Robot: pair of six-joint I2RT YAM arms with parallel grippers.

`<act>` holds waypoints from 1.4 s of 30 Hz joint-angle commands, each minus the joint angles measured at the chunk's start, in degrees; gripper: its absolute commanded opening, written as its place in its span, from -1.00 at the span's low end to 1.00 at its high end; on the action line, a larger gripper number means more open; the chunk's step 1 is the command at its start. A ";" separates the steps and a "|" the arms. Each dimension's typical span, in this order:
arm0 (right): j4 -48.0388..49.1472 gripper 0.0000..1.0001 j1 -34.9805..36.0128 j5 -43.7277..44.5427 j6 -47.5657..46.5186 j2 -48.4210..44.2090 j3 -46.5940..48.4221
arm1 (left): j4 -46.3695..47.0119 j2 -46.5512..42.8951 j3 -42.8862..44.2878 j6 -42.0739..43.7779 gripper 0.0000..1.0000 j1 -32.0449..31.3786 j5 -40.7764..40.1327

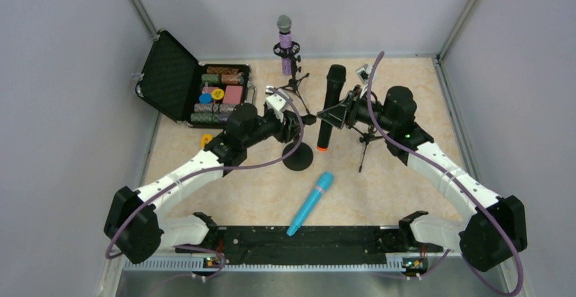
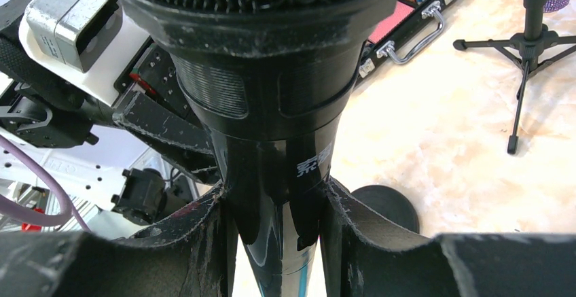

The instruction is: Attach the microphones to the stand

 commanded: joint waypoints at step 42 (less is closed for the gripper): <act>0.25 -1.00 5.96 17.39 -7.16 0.82 4.17 | 1.18 -6.46 5.15 3.44 -0.17 0.33 1.16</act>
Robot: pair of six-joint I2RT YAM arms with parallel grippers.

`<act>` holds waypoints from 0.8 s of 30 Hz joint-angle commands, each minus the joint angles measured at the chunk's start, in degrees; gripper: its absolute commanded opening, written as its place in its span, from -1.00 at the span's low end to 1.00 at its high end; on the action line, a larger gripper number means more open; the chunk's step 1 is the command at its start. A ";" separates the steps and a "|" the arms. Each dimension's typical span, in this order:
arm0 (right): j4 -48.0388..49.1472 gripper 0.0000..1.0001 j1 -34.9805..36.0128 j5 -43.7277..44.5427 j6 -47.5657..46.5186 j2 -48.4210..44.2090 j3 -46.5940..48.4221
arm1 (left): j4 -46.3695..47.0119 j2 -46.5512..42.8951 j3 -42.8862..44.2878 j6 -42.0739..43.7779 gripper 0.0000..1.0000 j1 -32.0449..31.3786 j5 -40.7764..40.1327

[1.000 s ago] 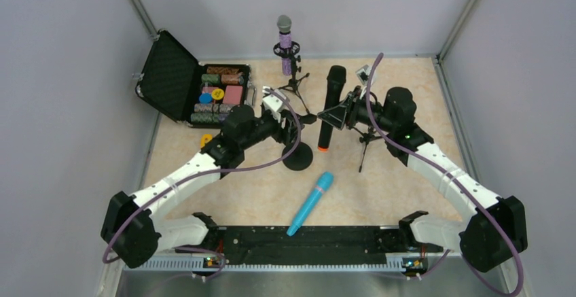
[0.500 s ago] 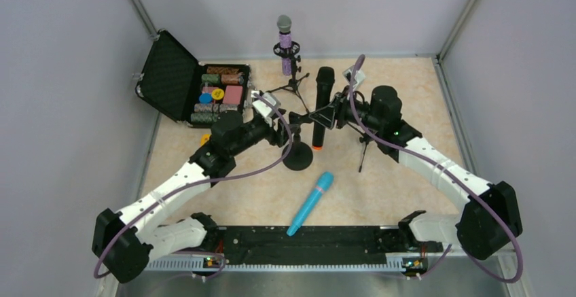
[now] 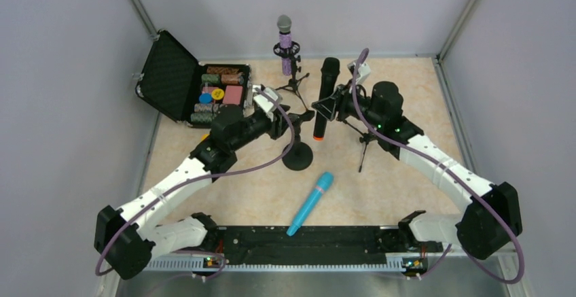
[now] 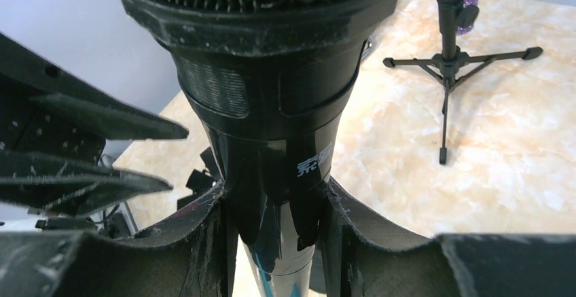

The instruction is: Attach the microphones to the stand

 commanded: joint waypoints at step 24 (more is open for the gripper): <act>2.64 -1.00 0.85 7.14 -3.11 -7.67 -4.62 | 8.02 10.61 -2.71 5.81 -0.53 -0.74 6.26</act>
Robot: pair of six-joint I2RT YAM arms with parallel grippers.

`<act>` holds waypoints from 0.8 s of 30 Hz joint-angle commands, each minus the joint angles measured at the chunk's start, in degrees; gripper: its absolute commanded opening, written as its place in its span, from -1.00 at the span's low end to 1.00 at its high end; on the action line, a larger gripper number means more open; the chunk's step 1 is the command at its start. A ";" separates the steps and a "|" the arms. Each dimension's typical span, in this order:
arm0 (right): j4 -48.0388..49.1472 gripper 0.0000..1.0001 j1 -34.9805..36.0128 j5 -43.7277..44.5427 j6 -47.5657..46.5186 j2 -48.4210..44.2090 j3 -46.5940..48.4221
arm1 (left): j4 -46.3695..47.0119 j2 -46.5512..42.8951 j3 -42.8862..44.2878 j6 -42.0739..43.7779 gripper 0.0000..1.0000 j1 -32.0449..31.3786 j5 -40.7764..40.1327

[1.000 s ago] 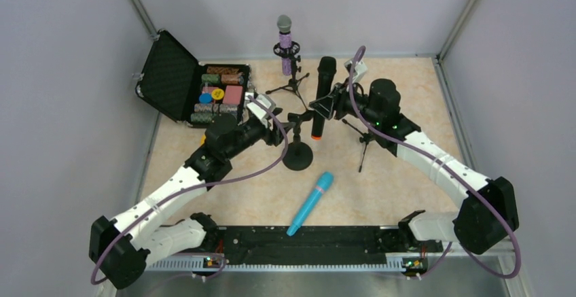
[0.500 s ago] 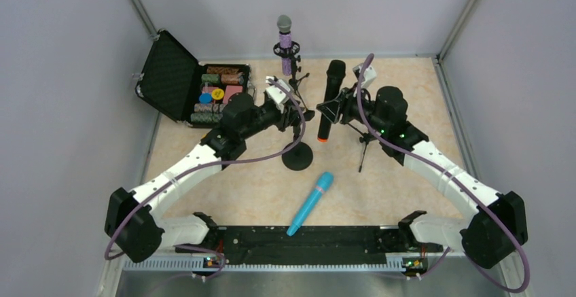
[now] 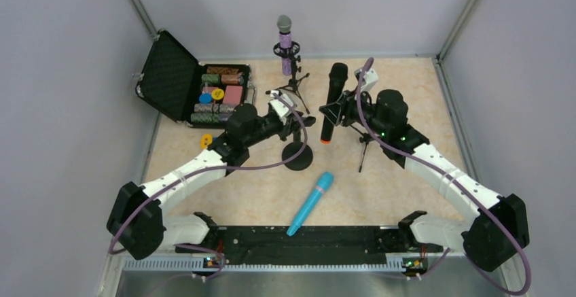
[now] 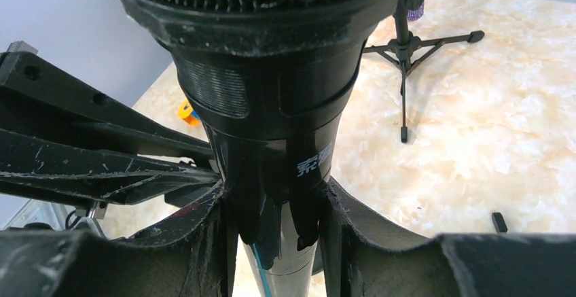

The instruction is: Attach the microphones to the stand

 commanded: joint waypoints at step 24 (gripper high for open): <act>8.63 -1.00 0.76 4.13 -5.67 4.62 6.59 | 0.73 -13.36 -5.62 -2.40 0.64 4.44 -5.91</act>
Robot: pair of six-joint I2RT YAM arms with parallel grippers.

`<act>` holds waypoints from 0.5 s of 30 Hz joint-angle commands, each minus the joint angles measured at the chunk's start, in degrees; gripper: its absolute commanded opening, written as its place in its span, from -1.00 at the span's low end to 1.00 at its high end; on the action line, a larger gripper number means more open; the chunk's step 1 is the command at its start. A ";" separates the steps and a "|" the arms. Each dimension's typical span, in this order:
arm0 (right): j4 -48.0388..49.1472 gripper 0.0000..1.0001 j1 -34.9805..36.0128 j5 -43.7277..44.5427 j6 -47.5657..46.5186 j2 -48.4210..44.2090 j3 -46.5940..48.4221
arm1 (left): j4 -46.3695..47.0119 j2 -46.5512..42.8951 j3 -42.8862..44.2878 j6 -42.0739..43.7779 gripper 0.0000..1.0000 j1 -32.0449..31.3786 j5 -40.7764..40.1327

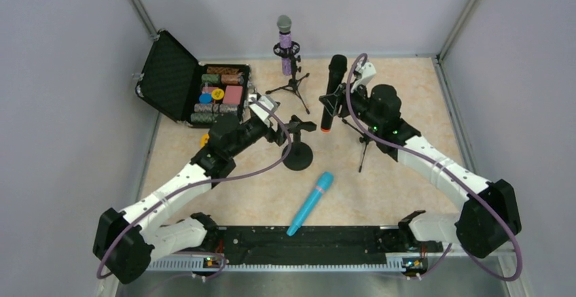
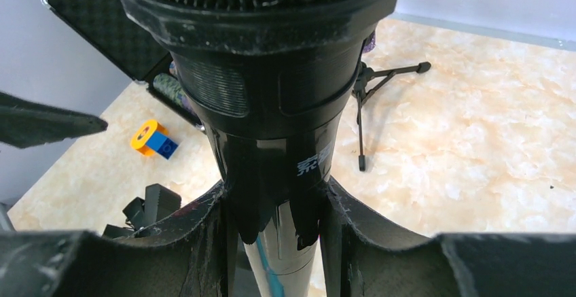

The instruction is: Attach the microphones to the stand

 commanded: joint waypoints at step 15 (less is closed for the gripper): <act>4.25 -1.00 2.18 -20.44 -1.62 -7.64 -0.29 | -2.41 0.73 2.70 -9.70 0.62 13.78 8.34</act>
